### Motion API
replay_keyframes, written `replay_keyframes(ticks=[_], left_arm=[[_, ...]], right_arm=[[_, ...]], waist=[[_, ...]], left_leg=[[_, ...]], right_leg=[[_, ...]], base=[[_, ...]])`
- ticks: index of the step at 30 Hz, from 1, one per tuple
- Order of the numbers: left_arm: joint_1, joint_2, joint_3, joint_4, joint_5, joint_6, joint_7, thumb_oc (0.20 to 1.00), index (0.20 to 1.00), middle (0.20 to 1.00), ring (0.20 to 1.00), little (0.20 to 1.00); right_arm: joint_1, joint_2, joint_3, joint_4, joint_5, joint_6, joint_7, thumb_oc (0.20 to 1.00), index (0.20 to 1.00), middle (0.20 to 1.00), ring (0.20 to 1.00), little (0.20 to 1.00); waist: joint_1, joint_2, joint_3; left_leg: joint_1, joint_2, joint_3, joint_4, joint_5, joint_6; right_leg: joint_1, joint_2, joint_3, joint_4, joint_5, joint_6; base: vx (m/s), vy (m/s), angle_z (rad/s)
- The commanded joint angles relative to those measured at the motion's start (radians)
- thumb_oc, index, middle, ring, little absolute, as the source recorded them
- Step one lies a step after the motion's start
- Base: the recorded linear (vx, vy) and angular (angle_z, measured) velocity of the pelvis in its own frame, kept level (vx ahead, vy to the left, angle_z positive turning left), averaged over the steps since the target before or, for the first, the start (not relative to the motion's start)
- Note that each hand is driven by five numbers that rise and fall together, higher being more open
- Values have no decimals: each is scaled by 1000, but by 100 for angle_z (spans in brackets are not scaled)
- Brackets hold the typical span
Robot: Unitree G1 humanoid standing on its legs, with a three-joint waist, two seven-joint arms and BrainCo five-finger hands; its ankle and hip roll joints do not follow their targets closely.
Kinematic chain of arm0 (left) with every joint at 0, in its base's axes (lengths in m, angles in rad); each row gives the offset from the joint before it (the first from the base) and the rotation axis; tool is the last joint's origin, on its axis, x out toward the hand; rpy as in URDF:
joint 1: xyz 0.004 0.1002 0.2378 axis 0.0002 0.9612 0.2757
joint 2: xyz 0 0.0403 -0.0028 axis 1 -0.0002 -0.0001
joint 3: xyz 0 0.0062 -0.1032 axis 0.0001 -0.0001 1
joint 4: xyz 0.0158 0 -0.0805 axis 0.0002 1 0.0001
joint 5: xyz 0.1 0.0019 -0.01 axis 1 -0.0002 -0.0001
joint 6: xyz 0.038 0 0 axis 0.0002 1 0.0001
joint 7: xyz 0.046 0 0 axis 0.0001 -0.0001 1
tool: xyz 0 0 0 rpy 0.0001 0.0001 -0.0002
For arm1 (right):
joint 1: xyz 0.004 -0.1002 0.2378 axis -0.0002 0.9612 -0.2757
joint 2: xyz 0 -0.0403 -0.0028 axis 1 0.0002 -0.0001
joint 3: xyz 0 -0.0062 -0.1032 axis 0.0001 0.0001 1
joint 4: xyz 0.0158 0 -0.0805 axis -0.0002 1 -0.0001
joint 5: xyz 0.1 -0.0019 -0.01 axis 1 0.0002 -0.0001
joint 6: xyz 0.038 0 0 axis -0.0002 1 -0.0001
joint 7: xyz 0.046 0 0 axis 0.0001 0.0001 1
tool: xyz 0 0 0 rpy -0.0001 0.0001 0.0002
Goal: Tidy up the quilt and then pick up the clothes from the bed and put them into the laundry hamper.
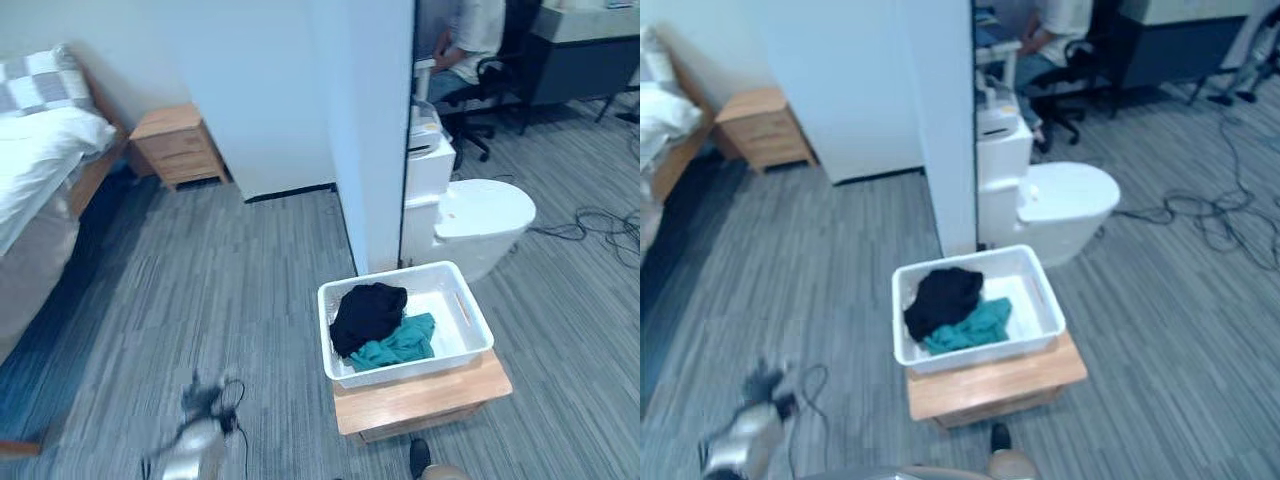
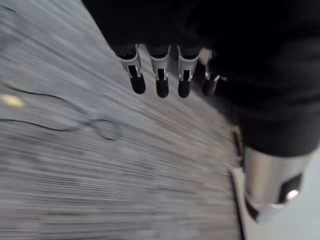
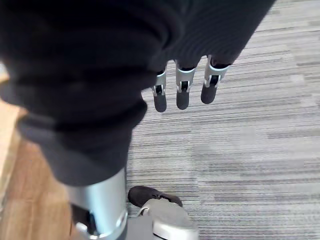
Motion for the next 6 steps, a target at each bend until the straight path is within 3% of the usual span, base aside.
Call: replay_keyframes(ticks=[1, 2, 4, 6], left_arm=[[-49, -60, -18, 185, 23, 21, -79, 1000, 1000, 1000, 1000, 1000], [-50, -67, -19, 211, 40, 40, -73, 1000, 1000, 1000, 1000, 1000], [-52, -101, -27, 371, 172, 155, -14, 1000, 1000, 1000, 1000, 1000], [-50, -122, -39, 416, 174, 149, 6, 1000, 1000, 1000, 1000, 1000]], right_arm=[[-51, 22, 26, 72, 15, 11, 6, 1000, 1000, 1000, 1000, 1000], [-56, 24, 26, 76, 12, 12, 8, 1000, 1000, 1000, 1000, 1000], [-84, 45, 36, 93, 9, 35, 19, 1000, 1000, 1000, 1000, 1000], [-91, 54, 39, 97, -2, 46, 18, 1000, 1000, 1000, 1000, 1000]], waist=[[2, -67, 16], [2, -69, 16], [-1, -91, 14], [-5, -98, 11]], left_leg=[[-58, 4, -45, 1, 2, -8], [-57, 2, -45, 1, 1, -7], [-48, -4, -39, 1, -7, 0], [-41, -6, -35, 1, -12, 2]], right_leg=[[62, -49, 48, -5, -102, 92], [64, -50, 48, -5, -103, 93], [70, -49, 54, -5, -97, 94], [75, -48, 57, -5, -97, 95]], base=[[-29, 52, 23], [-34, 41, 25], [-25, 9, 15], [7, 7, 13]])
